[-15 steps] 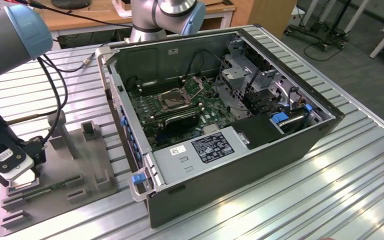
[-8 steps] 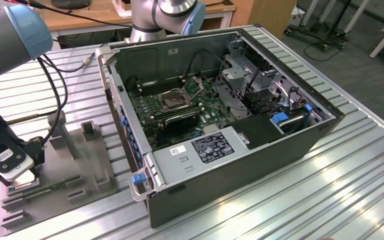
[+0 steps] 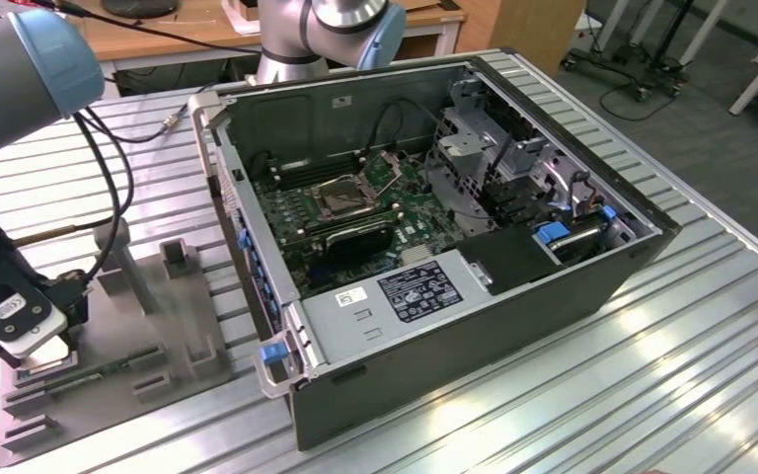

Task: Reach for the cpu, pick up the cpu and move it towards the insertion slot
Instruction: 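Pick up the cpu and move it towards the insertion slot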

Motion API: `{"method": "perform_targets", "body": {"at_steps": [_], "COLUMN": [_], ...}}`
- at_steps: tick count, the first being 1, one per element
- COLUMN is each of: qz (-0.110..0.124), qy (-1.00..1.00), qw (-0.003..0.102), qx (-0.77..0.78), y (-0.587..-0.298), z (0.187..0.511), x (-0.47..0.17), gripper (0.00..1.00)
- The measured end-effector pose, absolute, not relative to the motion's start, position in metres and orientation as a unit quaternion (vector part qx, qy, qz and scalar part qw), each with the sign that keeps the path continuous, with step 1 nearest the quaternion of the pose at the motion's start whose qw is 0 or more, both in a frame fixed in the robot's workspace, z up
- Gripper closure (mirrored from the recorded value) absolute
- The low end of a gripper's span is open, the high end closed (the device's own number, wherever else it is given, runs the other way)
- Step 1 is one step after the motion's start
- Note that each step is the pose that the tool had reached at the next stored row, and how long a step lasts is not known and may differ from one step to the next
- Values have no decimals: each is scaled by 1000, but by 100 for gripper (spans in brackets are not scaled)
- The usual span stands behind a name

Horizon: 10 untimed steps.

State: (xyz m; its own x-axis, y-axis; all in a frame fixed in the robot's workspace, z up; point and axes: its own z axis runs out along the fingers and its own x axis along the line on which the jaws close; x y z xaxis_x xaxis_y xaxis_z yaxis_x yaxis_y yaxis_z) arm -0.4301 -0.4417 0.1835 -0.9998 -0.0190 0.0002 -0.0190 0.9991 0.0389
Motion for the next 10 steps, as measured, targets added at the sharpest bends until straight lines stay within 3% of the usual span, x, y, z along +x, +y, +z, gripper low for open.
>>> {"method": "perform_targets", "body": {"at_steps": [10], "qz": [-19], "qy": [-1000], "qw": [0], "qx": [9], "y": [-442], "z": [201], "x": [-430], "gripper": [46]}}
